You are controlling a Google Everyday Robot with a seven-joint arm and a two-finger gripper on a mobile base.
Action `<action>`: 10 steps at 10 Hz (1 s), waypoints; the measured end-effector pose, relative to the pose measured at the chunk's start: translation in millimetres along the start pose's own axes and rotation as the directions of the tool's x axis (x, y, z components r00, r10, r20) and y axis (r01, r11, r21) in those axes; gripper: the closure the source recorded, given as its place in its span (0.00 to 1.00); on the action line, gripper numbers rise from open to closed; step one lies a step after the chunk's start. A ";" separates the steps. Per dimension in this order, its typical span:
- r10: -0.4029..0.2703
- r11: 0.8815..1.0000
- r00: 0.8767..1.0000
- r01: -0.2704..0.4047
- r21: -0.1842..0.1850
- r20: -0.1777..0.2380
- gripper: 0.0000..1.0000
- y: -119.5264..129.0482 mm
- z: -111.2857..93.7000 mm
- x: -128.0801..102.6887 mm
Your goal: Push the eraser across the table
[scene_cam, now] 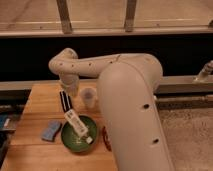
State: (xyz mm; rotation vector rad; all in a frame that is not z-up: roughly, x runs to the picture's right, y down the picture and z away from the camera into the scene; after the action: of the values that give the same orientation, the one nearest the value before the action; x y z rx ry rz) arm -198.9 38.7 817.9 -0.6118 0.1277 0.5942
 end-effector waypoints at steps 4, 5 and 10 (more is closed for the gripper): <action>0.002 1.000 1.000 -0.002 0.003 -0.004 1.00 -1.9 -0.3 1.6; 0.002 1.000 1.000 -0.002 -0.001 -0.003 1.00 -0.4 0.1 1.5; -0.022 1.000 1.000 0.022 0.019 -0.010 1.00 -1.1 1.4 -4.6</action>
State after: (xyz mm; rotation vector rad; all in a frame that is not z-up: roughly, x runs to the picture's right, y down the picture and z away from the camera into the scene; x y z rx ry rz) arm -202.2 36.5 820.9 -0.5970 0.1354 0.5682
